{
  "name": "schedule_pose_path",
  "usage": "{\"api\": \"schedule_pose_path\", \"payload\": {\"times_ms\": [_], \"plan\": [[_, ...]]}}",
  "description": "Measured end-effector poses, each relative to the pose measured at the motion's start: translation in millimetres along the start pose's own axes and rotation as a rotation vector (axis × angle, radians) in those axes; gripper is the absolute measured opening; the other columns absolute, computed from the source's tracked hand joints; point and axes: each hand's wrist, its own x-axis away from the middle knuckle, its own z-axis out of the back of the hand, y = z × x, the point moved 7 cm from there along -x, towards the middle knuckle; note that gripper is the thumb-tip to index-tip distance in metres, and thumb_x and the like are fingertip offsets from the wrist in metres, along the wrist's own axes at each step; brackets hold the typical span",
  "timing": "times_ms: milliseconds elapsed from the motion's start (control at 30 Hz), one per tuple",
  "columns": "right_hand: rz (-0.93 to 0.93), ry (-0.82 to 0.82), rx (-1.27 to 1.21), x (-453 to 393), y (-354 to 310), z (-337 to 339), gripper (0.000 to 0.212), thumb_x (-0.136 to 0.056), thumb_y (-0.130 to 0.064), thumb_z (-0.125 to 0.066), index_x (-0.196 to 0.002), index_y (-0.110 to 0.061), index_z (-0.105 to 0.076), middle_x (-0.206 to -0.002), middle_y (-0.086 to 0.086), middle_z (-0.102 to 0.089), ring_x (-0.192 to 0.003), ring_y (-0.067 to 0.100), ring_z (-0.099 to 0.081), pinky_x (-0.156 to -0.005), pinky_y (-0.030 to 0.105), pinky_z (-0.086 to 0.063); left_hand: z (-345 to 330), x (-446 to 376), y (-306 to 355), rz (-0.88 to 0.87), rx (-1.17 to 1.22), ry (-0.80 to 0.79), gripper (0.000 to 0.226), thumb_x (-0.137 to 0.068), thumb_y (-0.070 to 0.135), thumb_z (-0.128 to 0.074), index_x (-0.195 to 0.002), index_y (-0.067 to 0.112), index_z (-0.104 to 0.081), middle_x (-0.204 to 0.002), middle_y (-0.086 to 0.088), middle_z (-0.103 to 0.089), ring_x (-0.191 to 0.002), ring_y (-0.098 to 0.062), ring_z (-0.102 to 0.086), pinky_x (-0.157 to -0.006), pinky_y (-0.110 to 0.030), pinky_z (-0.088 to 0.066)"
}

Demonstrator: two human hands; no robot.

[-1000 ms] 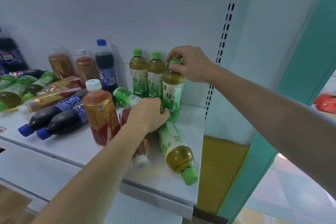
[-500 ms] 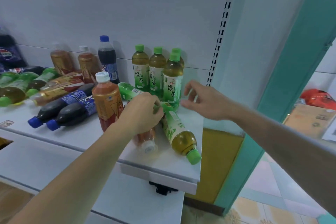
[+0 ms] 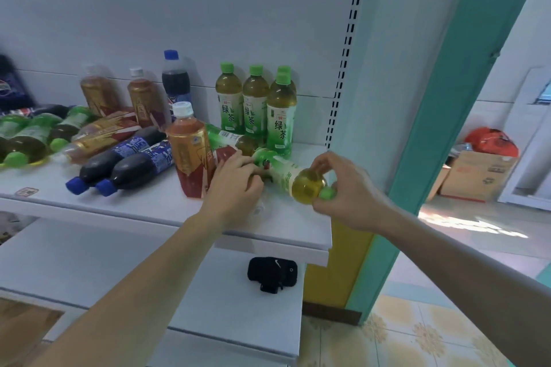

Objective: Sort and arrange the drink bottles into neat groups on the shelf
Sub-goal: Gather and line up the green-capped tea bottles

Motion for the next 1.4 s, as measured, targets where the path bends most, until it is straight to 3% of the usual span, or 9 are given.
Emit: {"api": "schedule_pose_path", "payload": {"times_ms": [200,467,567,833,1000,1100,1233,1300,1400], "plan": [[0.112,0.271,0.015,-60.4,-55.8,68.6,0.012,-0.080,-0.023,-0.075,-0.092,-0.023,-0.074,-0.094,-0.009,-0.067,-0.077,0.000,-0.058,-0.076,0.025,-0.049,0.6,16.4,-7.4,0.011,0.296,0.235,0.042,-0.092,0.025,-0.038,-0.104,0.021,-0.078,-0.132,0.011,-0.061,-0.145,-0.017,-0.037,-0.122,-0.049,-0.026],[0.104,0.154,0.206,-160.4,-78.7,49.9,0.023,-0.088,-0.033,-0.074,-0.103,-0.015,-0.073,-0.102,0.002,-0.069,-0.097,0.018,-0.063,-0.077,0.025,-0.043,0.6,17.3,-8.6,-0.036,0.328,0.276,0.042,-0.094,0.022,-0.037,-0.104,0.015,-0.078,-0.127,0.010,-0.063,-0.140,-0.014,-0.041,-0.120,-0.046,-0.030],[0.087,0.148,0.221,-170.5,-81.6,41.6,0.033,-0.088,-0.047,-0.074,-0.097,-0.018,-0.061,-0.088,-0.005,-0.059,-0.079,0.011,-0.055,-0.061,0.018,-0.035,-1.8,15.5,-13.7,-0.007,0.340,0.265,0.042,-0.095,0.022,-0.037,-0.103,0.013,-0.078,-0.130,0.002,-0.066,-0.142,-0.014,-0.040,-0.121,-0.044,-0.029],[-0.090,0.206,0.321,-180.2,-78.0,37.9,0.047,-0.088,-0.055,-0.071,-0.079,-0.016,-0.047,-0.070,-0.002,-0.048,-0.066,0.017,-0.048,-0.051,0.028,-0.030,-1.3,13.8,-9.8,0.026,0.334,0.274,0.041,-0.096,0.023,-0.036,-0.103,0.016,-0.076,-0.124,0.015,-0.060,-0.138,-0.004,-0.037,-0.122,-0.036,-0.026],[-0.047,0.286,0.315,-157.5,-81.0,43.3,0.055,-0.089,-0.065,-0.062,-0.115,-0.020,-0.045,-0.094,0.000,-0.055,-0.080,0.021,-0.055,-0.064,0.033,-0.040,6.3,14.7,-8.5,0.037,0.377,0.294,0.031,-0.103,0.020,-0.045,-0.112,0.015,-0.074,-0.134,0.004,-0.063,-0.138,-0.007,-0.042,-0.121,-0.037,-0.031],[0.142,0.373,0.198,-119.2,-88.0,42.2,0.035,-0.095,-0.049,-0.058,-0.109,-0.020,-0.046,-0.092,-0.001,-0.054,-0.074,0.015,-0.051,-0.062,0.027,-0.037,36.5,30.6,-1.0,-0.048,0.367,0.434,0.023,-0.102,0.017,-0.049,-0.105,0.015,-0.072,-0.118,0.002,-0.068,-0.115,-0.004,-0.057,-0.104,-0.027,-0.045],[0.249,0.127,0.105,-78.1,-78.8,-15.3,0.025,-0.094,-0.044,-0.060,-0.099,-0.022,-0.048,-0.079,-0.008,-0.052,-0.069,0.016,-0.051,-0.063,0.034,-0.045,83.7,51.3,-13.9,-0.076,0.270,0.651,0.012,-0.094,0.012,-0.053,-0.090,0.018,-0.062,-0.091,0.002,-0.061,-0.084,-0.007,-0.057,-0.074,-0.024,-0.049],[0.183,-0.021,0.145,-67.0,-70.0,-51.8,0.036,-0.090,-0.054,-0.061,-0.101,-0.025,-0.044,-0.087,-0.005,-0.053,-0.075,0.020,-0.052,-0.069,0.040,-0.049,97.5,52.4,-34.7,0.053,0.265,0.745,0.008,-0.093,0.016,-0.061,-0.096,0.019,-0.055,-0.095,0.000,-0.056,-0.084,-0.010,-0.053,-0.077,-0.033,-0.051],[0.030,-0.143,0.149,-50.3,-57.9,-89.3,0.061,-0.074,-0.065,-0.070,-0.110,-0.029,-0.036,-0.104,0.001,-0.051,-0.087,0.023,-0.055,-0.079,0.044,-0.053,103.2,44.7,-59.0,0.190,0.268,0.766,0.049,-0.086,0.036,-0.076,-0.121,0.025,-0.043,-0.119,-0.002,-0.049,-0.108,-0.013,-0.050,-0.099,-0.035,-0.050]]}}
